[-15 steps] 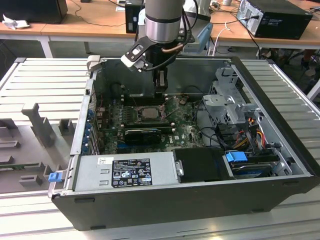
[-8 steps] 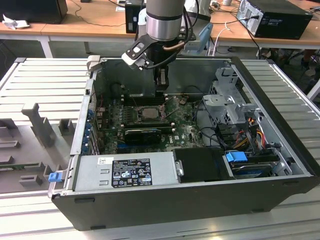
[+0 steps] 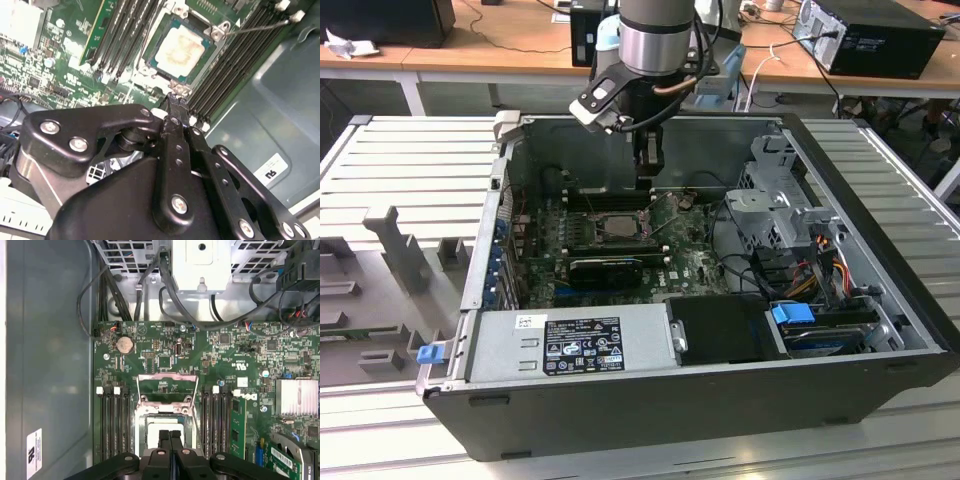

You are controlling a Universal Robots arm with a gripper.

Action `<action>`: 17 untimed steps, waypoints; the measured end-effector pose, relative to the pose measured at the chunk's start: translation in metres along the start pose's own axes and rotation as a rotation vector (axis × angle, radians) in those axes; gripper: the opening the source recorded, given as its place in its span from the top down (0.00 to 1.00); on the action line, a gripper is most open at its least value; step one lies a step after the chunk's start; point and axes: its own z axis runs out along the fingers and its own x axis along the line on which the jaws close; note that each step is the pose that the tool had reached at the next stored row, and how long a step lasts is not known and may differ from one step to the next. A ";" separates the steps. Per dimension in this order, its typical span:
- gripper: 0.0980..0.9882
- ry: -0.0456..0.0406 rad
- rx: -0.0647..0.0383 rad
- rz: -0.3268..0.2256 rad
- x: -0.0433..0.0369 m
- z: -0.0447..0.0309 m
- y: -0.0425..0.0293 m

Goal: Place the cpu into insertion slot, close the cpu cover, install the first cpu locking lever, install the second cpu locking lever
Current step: 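Close the cpu cover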

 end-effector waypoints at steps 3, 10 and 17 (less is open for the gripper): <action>0.99 0.0000 0.000 0.000 0.0001 0.0001 0.0033; 0.99 0.0000 0.000 0.000 0.0002 0.0003 0.0118; 0.99 0.0001 0.000 0.000 0.0002 0.0005 0.0235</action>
